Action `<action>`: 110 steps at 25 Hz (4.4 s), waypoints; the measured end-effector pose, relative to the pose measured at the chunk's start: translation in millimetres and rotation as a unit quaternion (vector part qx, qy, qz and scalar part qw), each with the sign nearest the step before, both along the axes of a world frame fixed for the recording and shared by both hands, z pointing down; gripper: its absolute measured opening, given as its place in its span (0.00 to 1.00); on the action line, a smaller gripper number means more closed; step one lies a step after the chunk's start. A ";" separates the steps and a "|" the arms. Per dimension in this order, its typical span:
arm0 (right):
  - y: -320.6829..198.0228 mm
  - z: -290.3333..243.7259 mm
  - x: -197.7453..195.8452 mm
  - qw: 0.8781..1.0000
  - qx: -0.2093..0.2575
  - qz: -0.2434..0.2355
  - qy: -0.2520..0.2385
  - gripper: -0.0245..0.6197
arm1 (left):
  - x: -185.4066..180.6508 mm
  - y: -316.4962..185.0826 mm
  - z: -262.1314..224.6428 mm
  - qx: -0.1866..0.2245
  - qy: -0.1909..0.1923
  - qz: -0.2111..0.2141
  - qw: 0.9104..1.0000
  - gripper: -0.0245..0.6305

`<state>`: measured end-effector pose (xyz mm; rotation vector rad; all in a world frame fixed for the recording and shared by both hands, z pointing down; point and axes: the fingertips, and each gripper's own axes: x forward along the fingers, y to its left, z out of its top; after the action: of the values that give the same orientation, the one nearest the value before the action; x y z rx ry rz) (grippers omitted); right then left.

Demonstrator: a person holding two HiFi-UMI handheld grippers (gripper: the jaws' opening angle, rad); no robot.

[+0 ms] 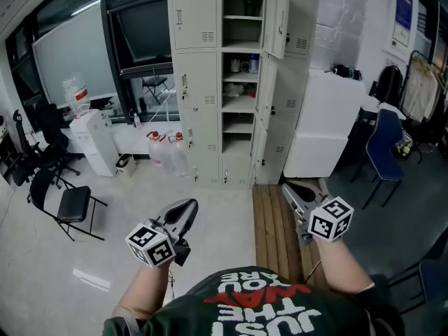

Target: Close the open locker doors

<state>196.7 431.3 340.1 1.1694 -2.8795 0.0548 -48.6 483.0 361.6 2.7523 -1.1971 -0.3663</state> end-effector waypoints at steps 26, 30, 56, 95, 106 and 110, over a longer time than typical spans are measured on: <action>-212.0 23.0 -99.9 0.999 0.001 0.035 0.021 0.10 | -85.4 -242.1 36.6 -0.029 0.017 0.075 0.997 0.05; -275.9 3.3 -147.2 0.999 0.014 0.039 0.012 0.10 | -130.5 -307.2 22.6 -0.015 0.005 0.090 0.996 0.05; -534.2 -25.3 -93.7 0.998 0.023 0.057 -0.006 0.10 | -86.6 -571.0 -13.6 0.010 -0.009 0.083 0.996 0.05; -641.5 -398.8 110.3 0.979 0.199 0.034 -0.033 0.26 | 142.3 -647.5 -328.6 0.176 -0.027 0.128 0.976 0.05; -668.5 -413.5 104.7 0.981 0.155 -0.088 -0.080 0.29 | 137.2 -657.6 -344.9 0.166 -0.012 0.122 0.978 0.05; -669.3 -413.2 91.5 0.978 0.151 -0.112 -0.085 0.30 | 127.7 -662.7 -343.3 0.163 -0.011 0.121 0.979 0.05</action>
<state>288.1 -238.0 -73.1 0.9020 -3.2390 -0.3143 79.1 -179.7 18.3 3.1430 -0.8540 -0.5493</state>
